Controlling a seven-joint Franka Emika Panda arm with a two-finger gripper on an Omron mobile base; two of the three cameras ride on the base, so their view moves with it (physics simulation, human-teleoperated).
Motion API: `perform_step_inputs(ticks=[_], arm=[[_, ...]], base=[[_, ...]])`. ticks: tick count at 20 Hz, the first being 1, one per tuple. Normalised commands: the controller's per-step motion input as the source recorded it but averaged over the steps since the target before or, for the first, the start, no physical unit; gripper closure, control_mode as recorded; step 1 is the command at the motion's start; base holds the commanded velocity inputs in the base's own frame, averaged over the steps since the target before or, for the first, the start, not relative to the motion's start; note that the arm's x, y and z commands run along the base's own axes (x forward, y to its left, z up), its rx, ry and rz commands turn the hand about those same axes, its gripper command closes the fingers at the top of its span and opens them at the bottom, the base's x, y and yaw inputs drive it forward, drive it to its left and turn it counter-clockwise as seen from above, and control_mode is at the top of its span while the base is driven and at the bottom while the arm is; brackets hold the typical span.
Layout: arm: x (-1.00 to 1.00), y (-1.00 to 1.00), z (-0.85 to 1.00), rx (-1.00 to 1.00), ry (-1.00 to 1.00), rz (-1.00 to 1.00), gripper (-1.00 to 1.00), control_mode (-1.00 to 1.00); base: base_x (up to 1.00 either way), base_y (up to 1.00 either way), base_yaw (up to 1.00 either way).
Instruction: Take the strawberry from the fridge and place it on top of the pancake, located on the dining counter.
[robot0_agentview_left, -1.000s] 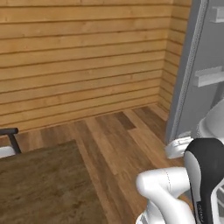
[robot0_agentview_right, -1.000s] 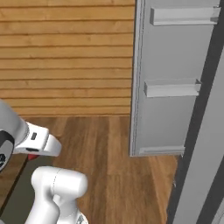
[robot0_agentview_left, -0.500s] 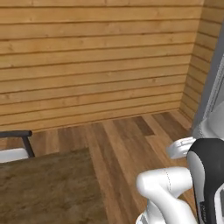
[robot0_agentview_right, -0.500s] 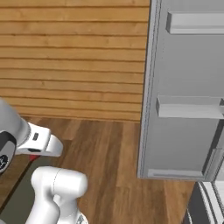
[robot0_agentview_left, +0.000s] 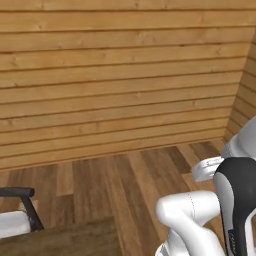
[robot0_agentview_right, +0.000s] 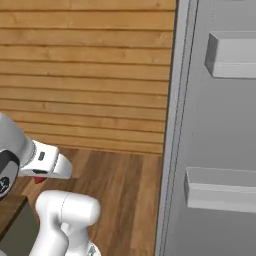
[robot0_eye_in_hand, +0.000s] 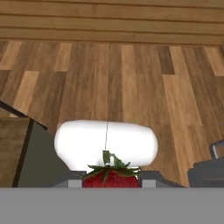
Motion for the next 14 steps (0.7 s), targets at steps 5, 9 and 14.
perform_step_inputs(ticks=[5,9,14], arm=[[0.00,0.00,0.00,0.00,0.00,0.00,1.00,1.00],[0.00,0.00,0.00,0.00,0.00,0.00,1.00,1.00],[0.00,0.00,0.00,0.00,0.00,0.00,1.00,1.00]], base=[[1.00,0.32,-0.01],[1.00,0.41,-0.02],[1.00,0.46,-0.01]])
